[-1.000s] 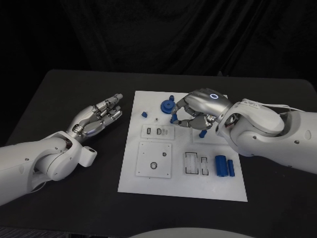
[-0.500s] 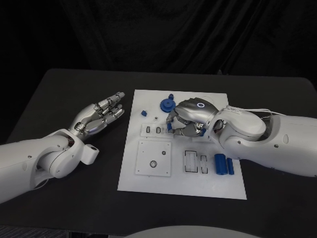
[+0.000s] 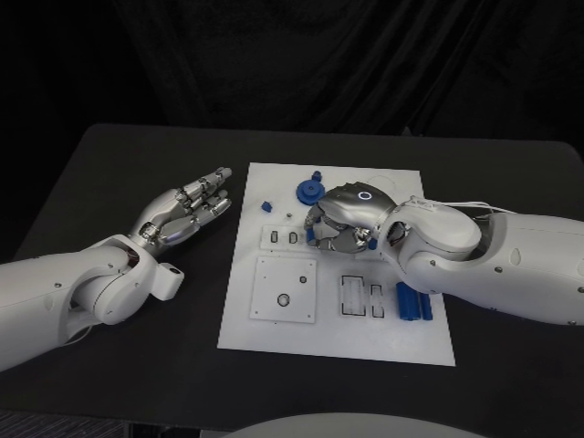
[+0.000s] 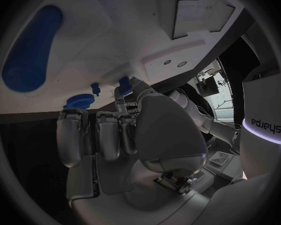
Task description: Assemble the parts on the task board
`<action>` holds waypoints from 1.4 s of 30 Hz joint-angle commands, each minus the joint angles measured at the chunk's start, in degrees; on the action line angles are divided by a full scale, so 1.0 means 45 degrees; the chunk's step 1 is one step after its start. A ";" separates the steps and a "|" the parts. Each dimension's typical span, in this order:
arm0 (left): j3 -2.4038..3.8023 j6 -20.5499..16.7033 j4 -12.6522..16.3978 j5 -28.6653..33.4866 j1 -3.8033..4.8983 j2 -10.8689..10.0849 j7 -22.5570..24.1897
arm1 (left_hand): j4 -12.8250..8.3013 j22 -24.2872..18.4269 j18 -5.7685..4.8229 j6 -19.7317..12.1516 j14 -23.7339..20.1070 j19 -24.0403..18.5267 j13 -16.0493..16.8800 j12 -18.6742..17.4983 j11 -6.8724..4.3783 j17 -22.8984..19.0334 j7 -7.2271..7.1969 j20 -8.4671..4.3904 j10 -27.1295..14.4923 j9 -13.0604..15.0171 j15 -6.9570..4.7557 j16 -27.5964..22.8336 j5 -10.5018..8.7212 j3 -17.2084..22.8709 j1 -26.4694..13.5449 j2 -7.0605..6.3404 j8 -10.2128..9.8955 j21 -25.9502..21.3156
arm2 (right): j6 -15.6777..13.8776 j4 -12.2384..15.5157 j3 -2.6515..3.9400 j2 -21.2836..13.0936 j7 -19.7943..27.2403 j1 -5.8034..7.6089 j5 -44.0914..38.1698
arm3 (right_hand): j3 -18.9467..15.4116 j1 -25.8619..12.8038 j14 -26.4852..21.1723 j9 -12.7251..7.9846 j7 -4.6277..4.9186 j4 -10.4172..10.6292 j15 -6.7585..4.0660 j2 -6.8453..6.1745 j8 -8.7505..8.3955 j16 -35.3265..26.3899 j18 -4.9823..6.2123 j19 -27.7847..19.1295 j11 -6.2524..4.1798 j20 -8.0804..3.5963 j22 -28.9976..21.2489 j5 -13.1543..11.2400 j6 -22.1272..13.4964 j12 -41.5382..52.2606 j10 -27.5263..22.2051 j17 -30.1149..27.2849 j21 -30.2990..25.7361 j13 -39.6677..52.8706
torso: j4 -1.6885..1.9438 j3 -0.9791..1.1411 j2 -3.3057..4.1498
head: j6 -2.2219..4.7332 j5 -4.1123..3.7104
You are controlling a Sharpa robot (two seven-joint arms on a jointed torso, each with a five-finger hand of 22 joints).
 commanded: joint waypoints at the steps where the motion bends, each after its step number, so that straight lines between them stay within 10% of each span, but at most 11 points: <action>1: 0.0008 0.0192 0.0009 0.0027 0.0012 0.0025 0.1865 | 0.0001 -0.0018 0.0114 -0.0011 -0.0006 -0.0003 0.0009 0.0011 0.0040 -0.0015 0.0089 0.0104 -0.0069 0.0015 0.0089 -0.0086 0.0071 0.0055 0.0121 0.0003 0.0019 -0.0073 | 0.0176 -0.0027 -0.0004 0.0039 -0.0322 -0.0061 -0.0113 | -0.0011 -0.0109 0.1176 0.0778 -0.0289 -0.0088 0.0084 0.0006 -0.0168 -0.0076 0.0135 0.0903 0.0096 0.0076 0.3044 0.0077 0.0115 0.0035 0.1327 0.2682 -0.0046 0.3354 | 0.0036 -0.0002 0.0000 | -0.0014 -0.0031; 42: 0.0008 0.0239 -0.0054 0.0027 0.0007 0.0045 0.1825 | -0.0009 -0.0018 0.0116 -0.0029 -0.0006 -0.0003 0.0008 0.0009 0.0039 -0.0015 0.0097 0.0102 -0.0076 0.0013 0.0088 -0.0086 0.0070 0.0076 0.0123 0.0018 0.0015 -0.0073 | 0.0483 -0.0185 -0.0004 0.0183 -0.0138 -0.0113 -0.0114 | -0.0421 -0.0723 0.1163 0.0320 -0.0121 -0.0032 0.0136 -0.0325 -0.1448 -0.0113 0.0153 0.0881 0.0149 0.0144 0.3021 -0.1440 -0.2388 0.0035 0.1327 0.2609 -0.0122 0.3354 | 0.0004 -0.0010 -0.0007 | -0.0202 0.0004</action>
